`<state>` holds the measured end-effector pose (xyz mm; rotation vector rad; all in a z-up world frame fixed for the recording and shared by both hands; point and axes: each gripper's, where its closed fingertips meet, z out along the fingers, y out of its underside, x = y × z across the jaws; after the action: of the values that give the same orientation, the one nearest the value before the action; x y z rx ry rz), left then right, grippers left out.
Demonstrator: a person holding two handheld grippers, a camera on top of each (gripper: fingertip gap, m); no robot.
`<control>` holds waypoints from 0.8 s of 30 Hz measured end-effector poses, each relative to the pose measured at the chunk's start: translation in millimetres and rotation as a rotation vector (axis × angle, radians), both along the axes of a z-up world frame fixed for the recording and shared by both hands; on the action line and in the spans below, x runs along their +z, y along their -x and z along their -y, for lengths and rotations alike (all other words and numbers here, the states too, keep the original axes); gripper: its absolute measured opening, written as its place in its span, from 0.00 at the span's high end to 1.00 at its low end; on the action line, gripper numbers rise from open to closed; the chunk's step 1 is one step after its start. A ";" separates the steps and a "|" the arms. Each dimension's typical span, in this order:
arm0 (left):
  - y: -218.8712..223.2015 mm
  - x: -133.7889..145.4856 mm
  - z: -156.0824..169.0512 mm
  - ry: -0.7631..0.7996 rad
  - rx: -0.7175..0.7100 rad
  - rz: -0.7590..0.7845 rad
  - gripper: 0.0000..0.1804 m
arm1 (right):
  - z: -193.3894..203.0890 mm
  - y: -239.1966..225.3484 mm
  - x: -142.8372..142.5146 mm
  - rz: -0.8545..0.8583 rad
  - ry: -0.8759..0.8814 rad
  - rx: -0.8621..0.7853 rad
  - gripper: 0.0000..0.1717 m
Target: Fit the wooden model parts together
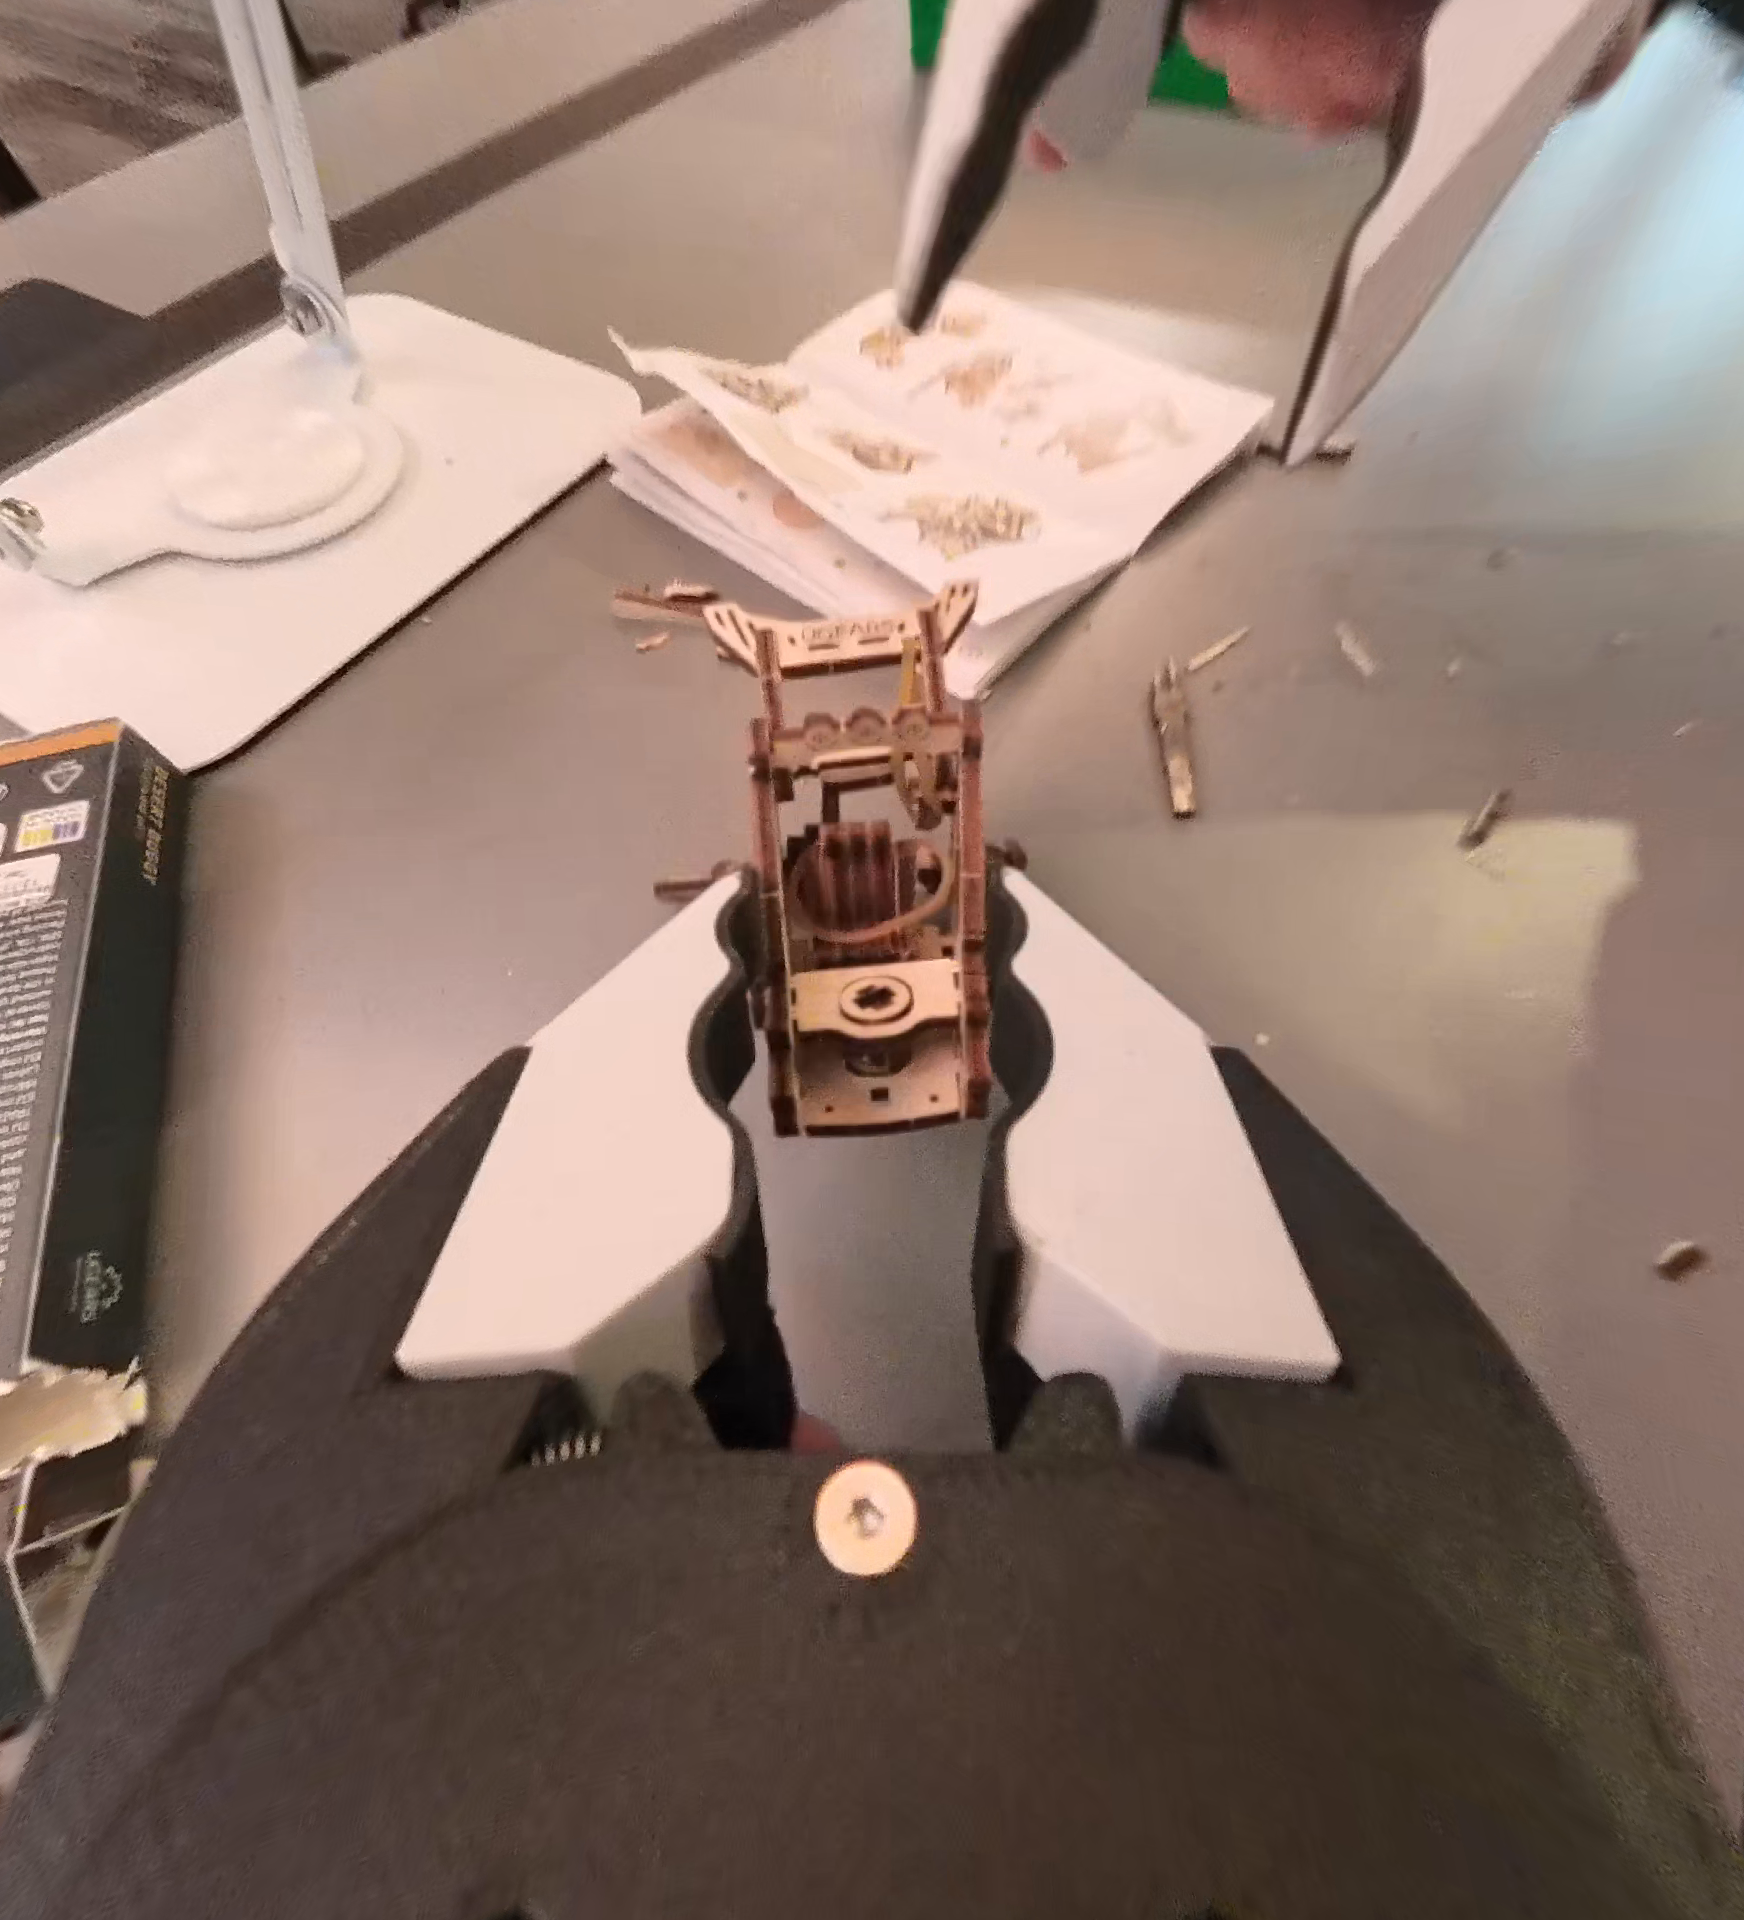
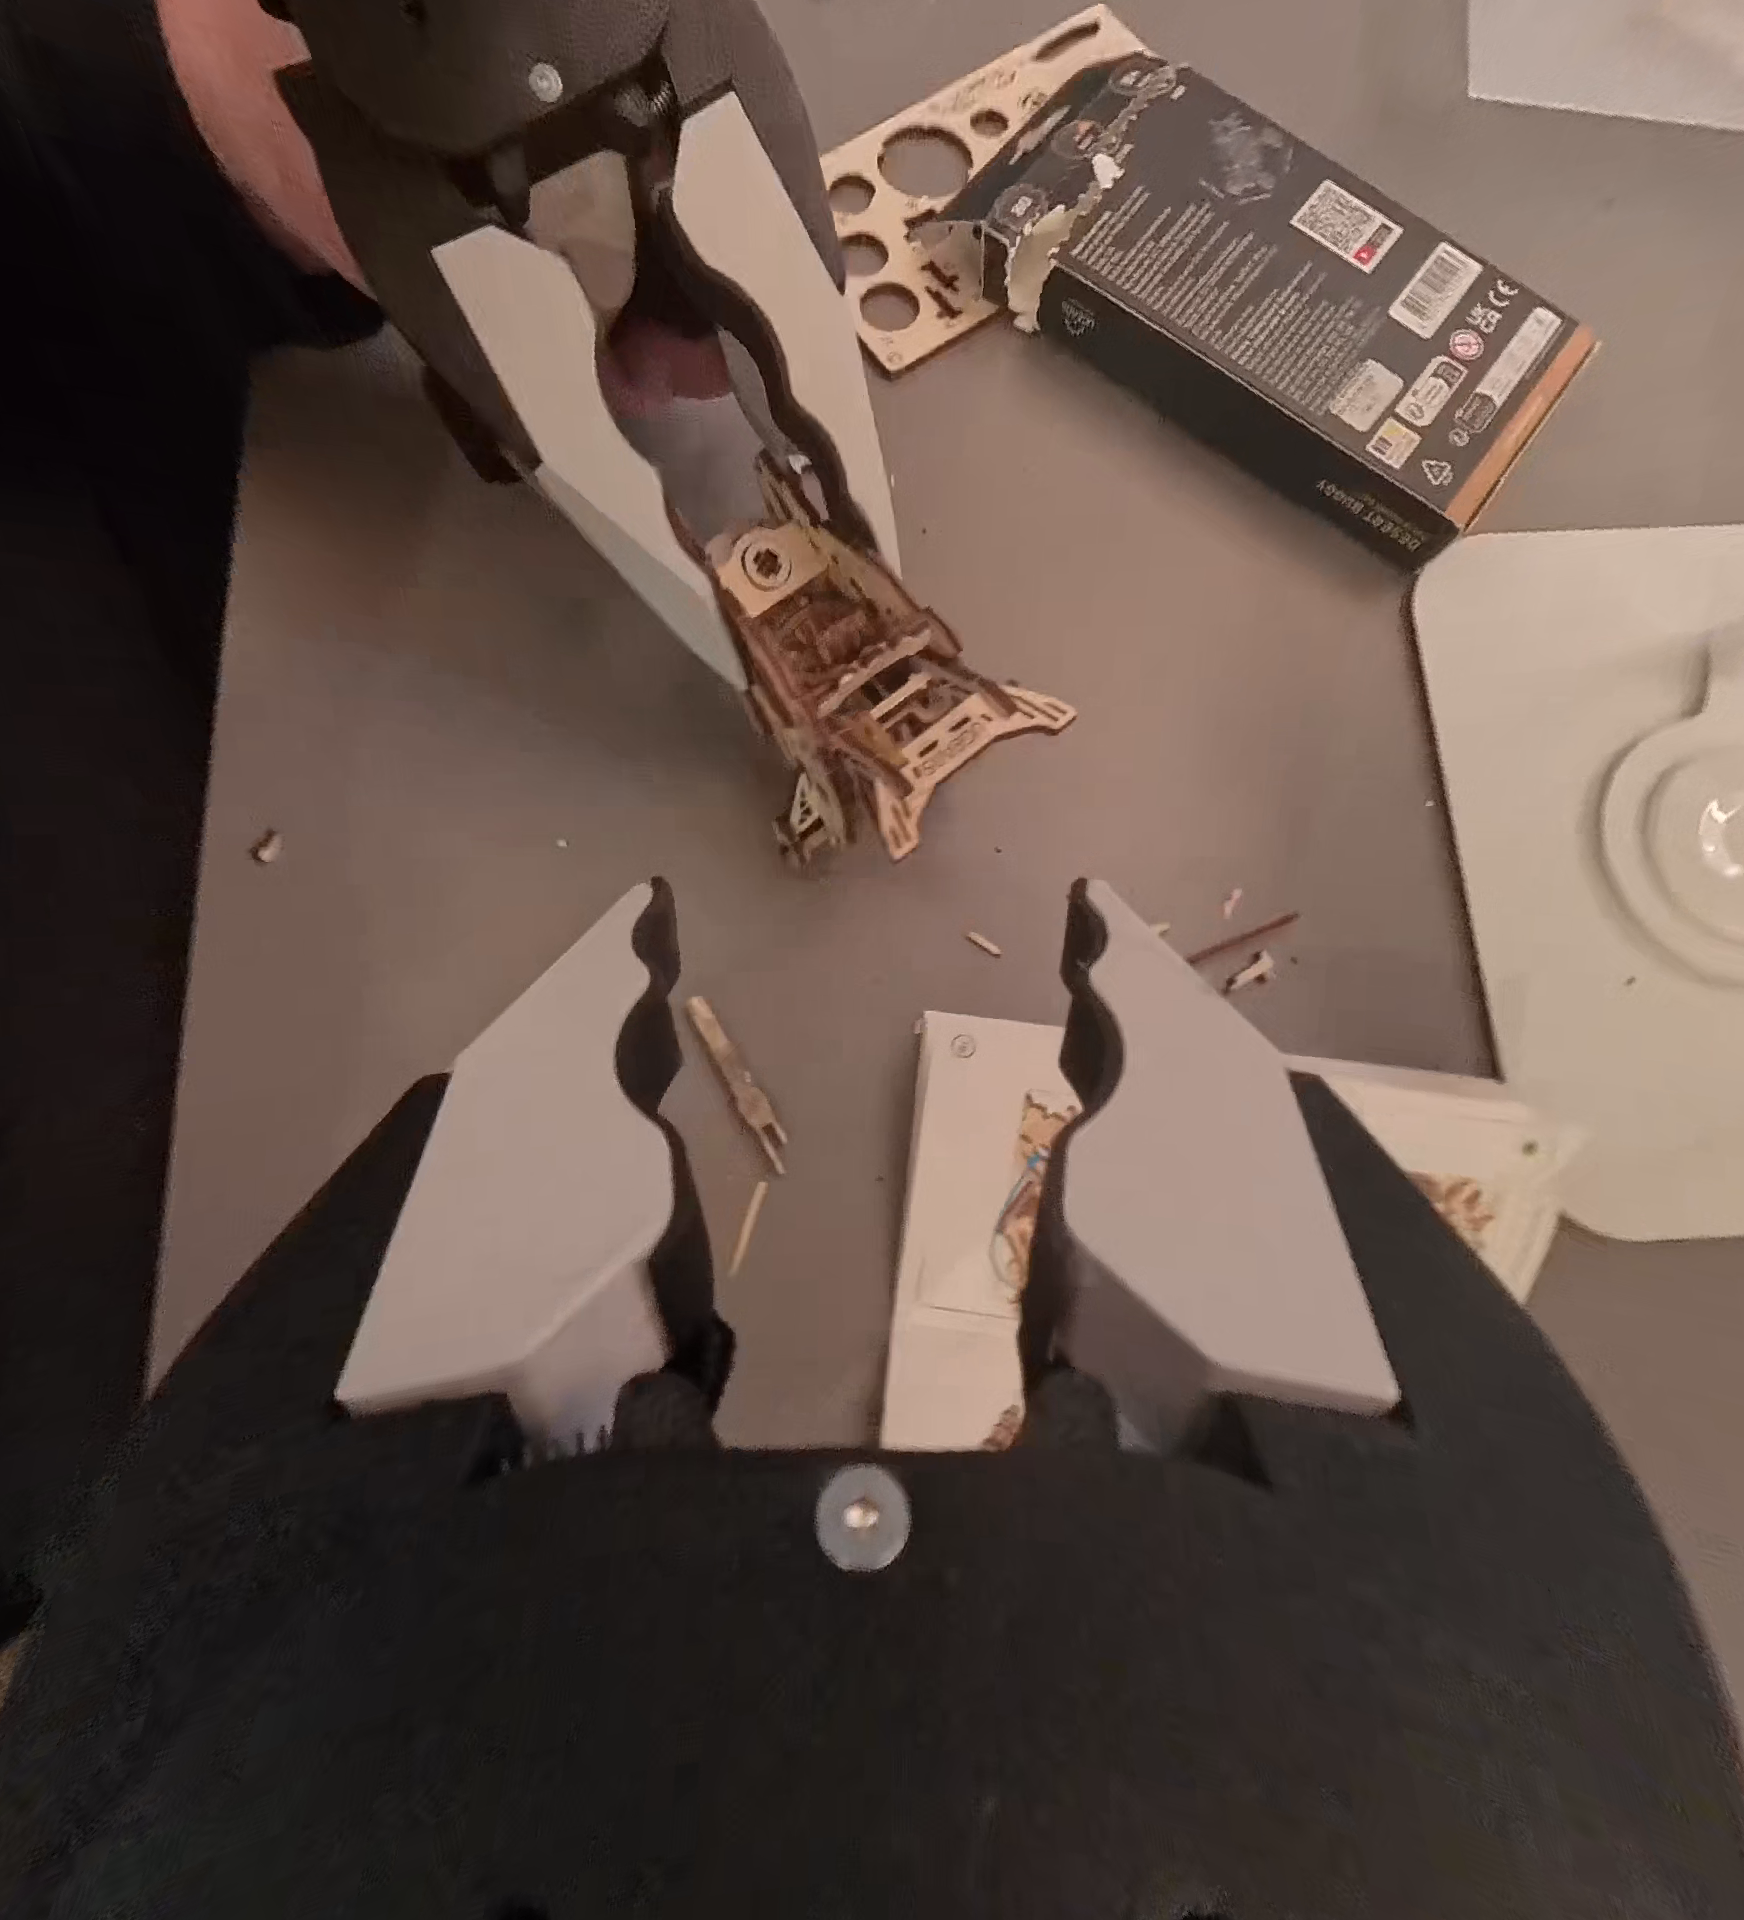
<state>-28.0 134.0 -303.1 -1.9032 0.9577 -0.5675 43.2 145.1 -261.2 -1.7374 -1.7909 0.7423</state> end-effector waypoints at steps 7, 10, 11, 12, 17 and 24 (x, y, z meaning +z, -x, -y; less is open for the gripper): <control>-1.9 33.5 -1.7 0.111 -0.010 0.336 0.78 | 17.7 -15.1 5.5 -0.083 0.135 -0.102 0.59; -9.5 59.9 2.7 0.121 -0.051 0.504 0.78 | 24.1 -17.6 14.8 -0.157 0.184 -0.150 0.60; -13.1 70.7 4.5 0.125 -0.071 0.566 0.78 | 26.0 -17.5 19.8 -0.192 0.197 -0.166 0.59; -17.3 82.0 7.0 0.130 -0.098 0.626 0.78 | 27.4 -17.1 26.0 -0.232 0.212 -0.183 0.58; -44.7 130.1 27.2 0.126 -0.274 0.826 0.78 | 37.7 -15.5 73.4 -0.489 0.278 -0.235 0.52; -74.3 175.2 59.4 -0.010 -0.491 0.971 0.78 | 69.3 -32.4 120.7 -0.659 0.227 -0.234 0.49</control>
<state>46.2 74.6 -127.9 -1.1063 0.7309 -1.5758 75.6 75.9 -140.5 -1.5455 -1.0740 1.2694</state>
